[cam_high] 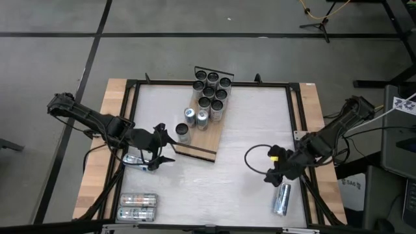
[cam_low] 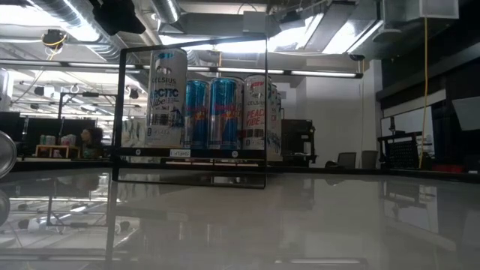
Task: Place canned beverage on shelf
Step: Put the bottom right silver soda can on the shelf aligned with the other silver soda can
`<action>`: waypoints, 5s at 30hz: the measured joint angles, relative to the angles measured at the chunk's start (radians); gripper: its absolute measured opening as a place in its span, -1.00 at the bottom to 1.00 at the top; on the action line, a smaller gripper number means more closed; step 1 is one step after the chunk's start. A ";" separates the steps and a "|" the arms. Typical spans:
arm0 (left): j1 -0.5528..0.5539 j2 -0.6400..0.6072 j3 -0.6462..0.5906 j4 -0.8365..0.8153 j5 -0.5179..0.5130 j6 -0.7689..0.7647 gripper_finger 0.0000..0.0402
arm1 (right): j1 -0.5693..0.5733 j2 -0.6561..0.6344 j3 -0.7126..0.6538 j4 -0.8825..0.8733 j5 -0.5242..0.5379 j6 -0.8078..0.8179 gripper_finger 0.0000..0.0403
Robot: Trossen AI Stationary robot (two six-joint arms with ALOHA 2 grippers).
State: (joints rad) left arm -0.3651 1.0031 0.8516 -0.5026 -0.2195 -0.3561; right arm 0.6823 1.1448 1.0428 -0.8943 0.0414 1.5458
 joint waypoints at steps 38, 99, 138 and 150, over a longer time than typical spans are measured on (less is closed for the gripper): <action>0.000 0.001 0.000 -0.001 0.000 -0.001 0.68 | 0.312 0.125 0.000 -0.153 0.001 0.378 0.41; 0.000 0.001 0.001 -0.001 0.000 -0.002 0.68 | 0.312 0.524 -0.021 -0.025 -0.154 0.610 0.41; 0.000 0.001 0.001 0.133 0.000 0.001 0.68 | 0.232 0.513 -0.027 0.015 0.211 0.577 0.09; 0.000 0.001 0.001 0.293 0.000 0.040 0.68 | 0.230 0.206 -0.026 -0.031 0.797 0.131 0.09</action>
State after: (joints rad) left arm -0.3649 1.0039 0.8528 -0.2092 -0.2195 -0.3159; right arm 0.9127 1.3513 1.0172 -0.9255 0.8389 1.6772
